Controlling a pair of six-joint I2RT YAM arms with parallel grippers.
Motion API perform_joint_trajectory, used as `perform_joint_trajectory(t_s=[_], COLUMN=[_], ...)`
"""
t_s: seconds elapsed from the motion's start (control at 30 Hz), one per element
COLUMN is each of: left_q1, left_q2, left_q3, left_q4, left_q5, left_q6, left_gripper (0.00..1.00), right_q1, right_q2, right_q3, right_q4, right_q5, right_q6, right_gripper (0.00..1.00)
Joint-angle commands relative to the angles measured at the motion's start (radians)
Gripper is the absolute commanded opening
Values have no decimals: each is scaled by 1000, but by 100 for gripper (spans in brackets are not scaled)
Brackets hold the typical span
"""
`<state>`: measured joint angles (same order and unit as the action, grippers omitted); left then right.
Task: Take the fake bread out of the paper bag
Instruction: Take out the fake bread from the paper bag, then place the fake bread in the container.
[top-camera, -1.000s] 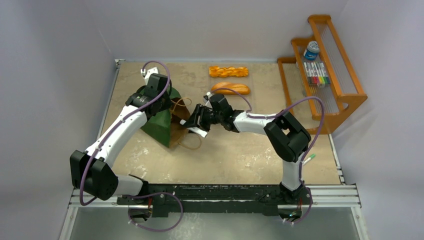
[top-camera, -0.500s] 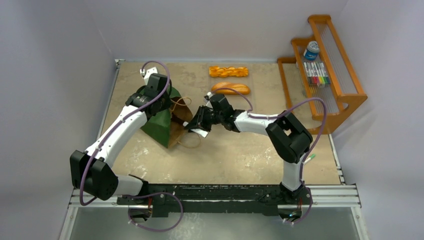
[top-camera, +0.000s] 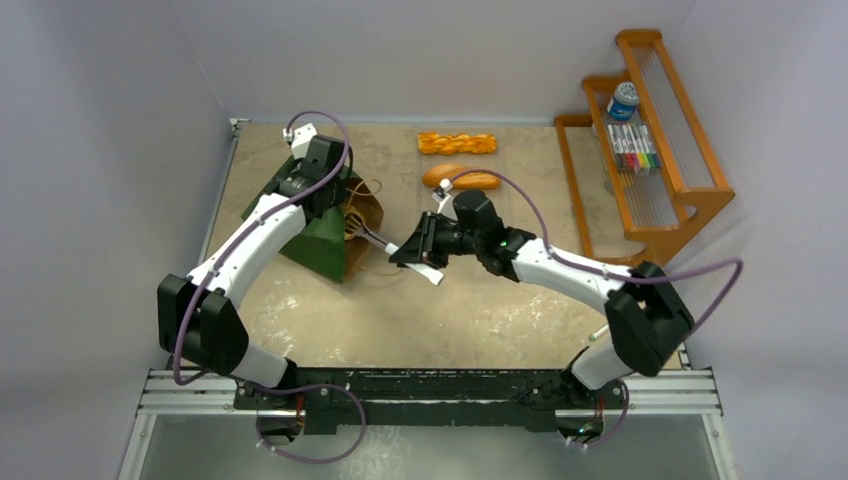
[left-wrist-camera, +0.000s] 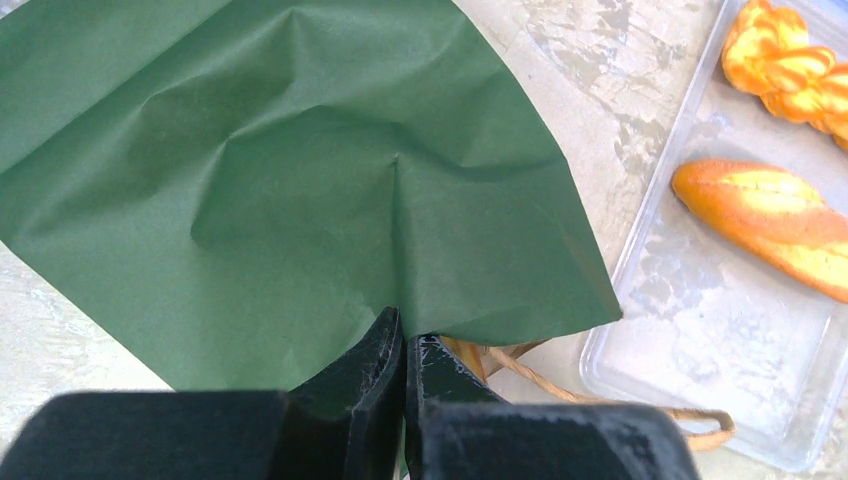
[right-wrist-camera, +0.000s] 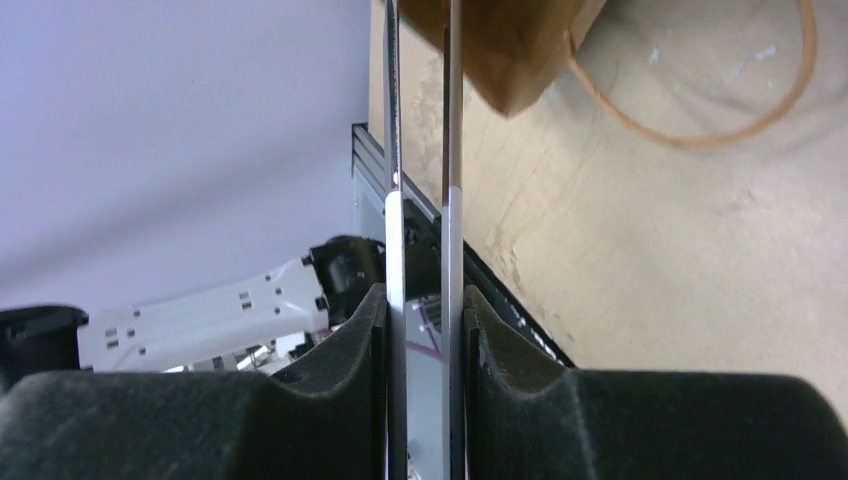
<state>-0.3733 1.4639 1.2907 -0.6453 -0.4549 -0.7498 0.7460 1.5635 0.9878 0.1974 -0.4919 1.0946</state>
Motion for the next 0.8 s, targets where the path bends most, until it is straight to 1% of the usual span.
perform_joint_trajectory(t_s=[0.0,0.27,0.37,0.6,0.77], left_q1=[7,6,10,14,14], left_q2=[35,72,81,91,59], left_q3=[66,91,99,106,80], left_q4=[33,36,30,25,26], left_q5=[-60,-111,-128,-136,-123], left_q6=[-50,-87,-95,-103,-111], left_gripper=[0,0,0,0,0], right_q1=[-8,-48,-75,-137,-185], right_q2=[-142,-375,-441,-528,-539], right_q3=[-84,-211,-215,-167,-150], right_q4=[-35,-142,-200,-336,-360], right_q5=[16,75,96,190,301], right_q6=[-49,-88,-115,-195,-238], right_gripper=[0,0,0,0,0])
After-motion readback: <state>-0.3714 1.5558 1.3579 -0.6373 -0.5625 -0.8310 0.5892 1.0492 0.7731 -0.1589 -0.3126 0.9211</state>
